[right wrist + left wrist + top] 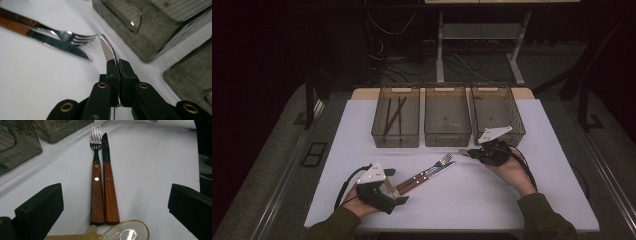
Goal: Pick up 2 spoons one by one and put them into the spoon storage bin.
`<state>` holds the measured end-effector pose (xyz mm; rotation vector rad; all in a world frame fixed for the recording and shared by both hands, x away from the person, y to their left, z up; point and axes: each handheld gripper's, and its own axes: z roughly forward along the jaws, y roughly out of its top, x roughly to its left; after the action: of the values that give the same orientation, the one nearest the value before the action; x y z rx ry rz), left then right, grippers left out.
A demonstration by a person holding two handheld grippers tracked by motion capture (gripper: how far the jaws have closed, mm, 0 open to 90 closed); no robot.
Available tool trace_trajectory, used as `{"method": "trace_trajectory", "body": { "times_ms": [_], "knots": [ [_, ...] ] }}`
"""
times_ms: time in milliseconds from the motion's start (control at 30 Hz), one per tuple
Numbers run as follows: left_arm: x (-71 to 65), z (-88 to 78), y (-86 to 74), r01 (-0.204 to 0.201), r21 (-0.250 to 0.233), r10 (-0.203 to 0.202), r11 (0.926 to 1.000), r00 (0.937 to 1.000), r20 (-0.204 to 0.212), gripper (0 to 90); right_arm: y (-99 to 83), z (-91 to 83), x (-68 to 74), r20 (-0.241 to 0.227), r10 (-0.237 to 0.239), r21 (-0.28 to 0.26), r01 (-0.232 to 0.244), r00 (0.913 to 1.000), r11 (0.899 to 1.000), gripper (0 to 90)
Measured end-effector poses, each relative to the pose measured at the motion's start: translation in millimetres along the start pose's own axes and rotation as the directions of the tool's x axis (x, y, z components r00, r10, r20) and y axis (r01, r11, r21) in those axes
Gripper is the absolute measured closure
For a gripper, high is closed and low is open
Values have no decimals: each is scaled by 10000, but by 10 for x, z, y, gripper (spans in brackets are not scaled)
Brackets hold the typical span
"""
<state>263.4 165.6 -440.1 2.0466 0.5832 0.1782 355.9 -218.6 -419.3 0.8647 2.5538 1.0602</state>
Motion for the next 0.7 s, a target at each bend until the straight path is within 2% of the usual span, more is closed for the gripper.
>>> {"method": "trace_trajectory", "body": {
  "times_ms": [267, 433, 700],
  "knots": [
    [-6, 7, 3, -65, 82, 64, 9999, 10000, 71, 0, 44, -100, -28, 139, 396, -706, -385, 9991, 9968, 879],
    [-8, 6, 2, -53, 80, 52, 10000, 10000, 65, 0, 86, -199, -52, 172, 660, -1284, -633, 9977, 9897, 879],
    [-7, 19, 6, -25, 64, 25, 10000, 10000, 59, 0, 184, -287, -82, 455, 873, -1963, -768, 9951, 9775, 879]
  ]
}}
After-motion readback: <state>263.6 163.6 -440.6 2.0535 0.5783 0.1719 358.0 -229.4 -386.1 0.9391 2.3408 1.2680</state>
